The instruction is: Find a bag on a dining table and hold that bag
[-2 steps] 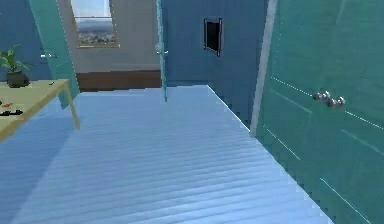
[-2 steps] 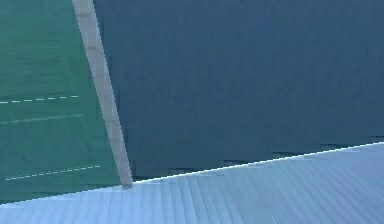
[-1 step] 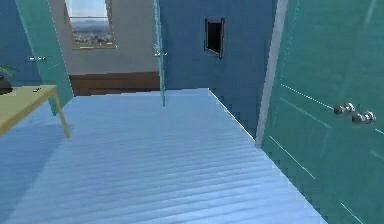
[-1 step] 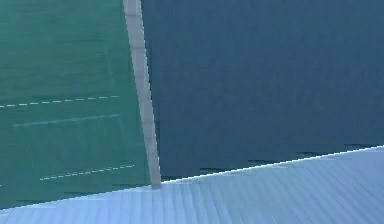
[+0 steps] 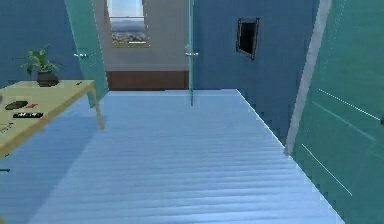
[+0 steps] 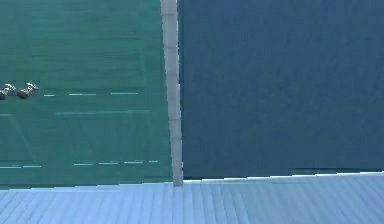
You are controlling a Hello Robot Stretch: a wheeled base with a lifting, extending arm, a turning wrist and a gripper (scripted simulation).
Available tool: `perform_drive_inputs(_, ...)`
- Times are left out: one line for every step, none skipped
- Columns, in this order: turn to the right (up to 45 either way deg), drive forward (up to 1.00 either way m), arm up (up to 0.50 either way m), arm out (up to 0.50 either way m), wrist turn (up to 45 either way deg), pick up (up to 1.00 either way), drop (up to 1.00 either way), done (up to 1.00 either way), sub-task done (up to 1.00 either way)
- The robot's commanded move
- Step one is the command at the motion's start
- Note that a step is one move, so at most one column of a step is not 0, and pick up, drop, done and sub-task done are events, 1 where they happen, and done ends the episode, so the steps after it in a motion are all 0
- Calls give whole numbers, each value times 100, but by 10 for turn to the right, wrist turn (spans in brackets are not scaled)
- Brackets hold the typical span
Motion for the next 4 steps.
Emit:
perform_drive_inputs(0, 60, 0, 0, 0, 0, 0, 0, 0)
perform_drive_inputs(-450, 0, 0, 0, 0, 0, 0, 0, 0)
perform_drive_inputs(-330, 0, 0, 0, 0, 0, 0, 0, 0)
perform_drive_inputs(0, 45, 0, 0, 0, 0, 0, 0, 0)
